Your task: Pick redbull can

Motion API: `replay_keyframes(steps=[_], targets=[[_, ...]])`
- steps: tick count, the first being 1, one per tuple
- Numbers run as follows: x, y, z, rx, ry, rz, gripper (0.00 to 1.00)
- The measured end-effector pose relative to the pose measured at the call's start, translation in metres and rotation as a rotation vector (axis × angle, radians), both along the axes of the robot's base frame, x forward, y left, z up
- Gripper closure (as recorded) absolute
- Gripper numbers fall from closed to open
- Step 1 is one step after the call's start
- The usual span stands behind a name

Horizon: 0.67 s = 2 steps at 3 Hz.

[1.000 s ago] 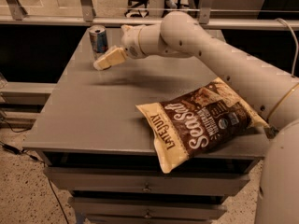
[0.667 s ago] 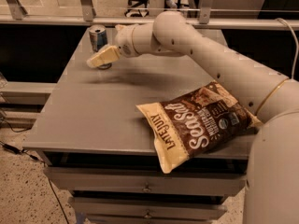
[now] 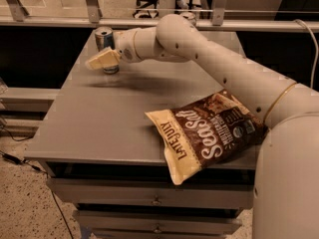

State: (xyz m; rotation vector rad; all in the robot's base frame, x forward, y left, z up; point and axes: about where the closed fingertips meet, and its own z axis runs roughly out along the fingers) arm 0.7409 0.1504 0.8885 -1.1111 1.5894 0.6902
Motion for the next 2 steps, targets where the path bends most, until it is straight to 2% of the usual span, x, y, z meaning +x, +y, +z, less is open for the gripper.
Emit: replay_keyframes(steps=[2], targets=[[-0.0074, 0.0016, -0.0064, 0.026, 0.016, 0.0, 0.65]])
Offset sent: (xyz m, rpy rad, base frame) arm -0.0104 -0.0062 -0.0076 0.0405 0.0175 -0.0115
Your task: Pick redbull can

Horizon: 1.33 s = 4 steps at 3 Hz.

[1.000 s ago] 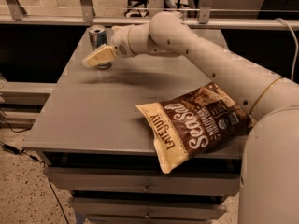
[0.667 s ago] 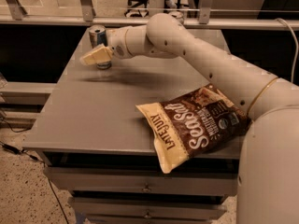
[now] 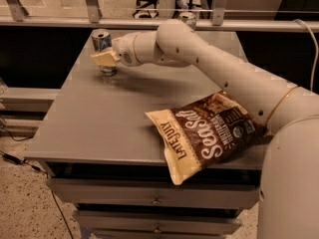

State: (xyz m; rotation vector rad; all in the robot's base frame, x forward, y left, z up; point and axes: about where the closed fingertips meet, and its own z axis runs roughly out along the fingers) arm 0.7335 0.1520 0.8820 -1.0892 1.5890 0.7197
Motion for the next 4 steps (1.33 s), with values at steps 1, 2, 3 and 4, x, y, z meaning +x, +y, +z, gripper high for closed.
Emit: replay_keyframes(steps=[1, 2, 3, 4], targets=[[-0.003, -0.002, 0.007, 0.028, -0.012, 0.005, 0.87], [-0.01, -0.008, 0.037, 0.093, -0.06, 0.031, 1.0], [-0.021, -0.014, 0.076, 0.155, -0.121, 0.067, 1.0], [-0.04, -0.025, 0.124, 0.215, -0.196, 0.11, 1.0]])
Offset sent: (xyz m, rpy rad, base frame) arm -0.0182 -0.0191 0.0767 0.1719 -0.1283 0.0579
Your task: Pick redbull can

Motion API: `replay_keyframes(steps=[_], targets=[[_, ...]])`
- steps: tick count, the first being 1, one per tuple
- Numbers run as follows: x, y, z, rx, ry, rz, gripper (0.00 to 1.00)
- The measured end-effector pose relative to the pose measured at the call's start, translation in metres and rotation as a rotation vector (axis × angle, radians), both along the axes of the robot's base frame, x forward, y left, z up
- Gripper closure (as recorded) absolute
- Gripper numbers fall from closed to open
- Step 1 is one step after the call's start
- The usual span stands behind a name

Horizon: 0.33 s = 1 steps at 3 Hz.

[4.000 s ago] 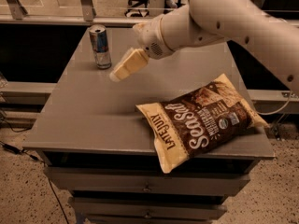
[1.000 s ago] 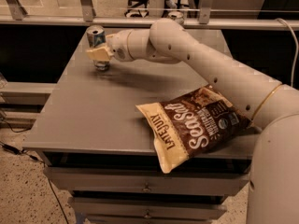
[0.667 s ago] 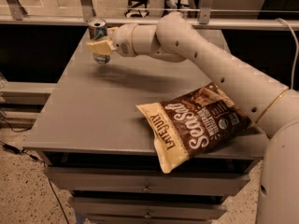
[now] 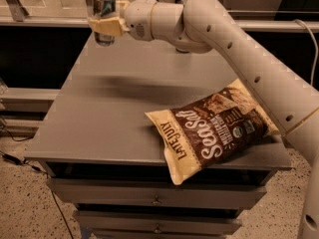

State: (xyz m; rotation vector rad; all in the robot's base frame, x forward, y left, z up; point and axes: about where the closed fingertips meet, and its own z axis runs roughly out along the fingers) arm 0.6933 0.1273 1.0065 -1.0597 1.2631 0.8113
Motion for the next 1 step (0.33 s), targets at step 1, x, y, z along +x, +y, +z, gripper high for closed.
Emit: replay_keyframes(steps=[1], targets=[[0.0, 0.0, 0.0, 0.0, 0.0, 0.0, 1.0]])
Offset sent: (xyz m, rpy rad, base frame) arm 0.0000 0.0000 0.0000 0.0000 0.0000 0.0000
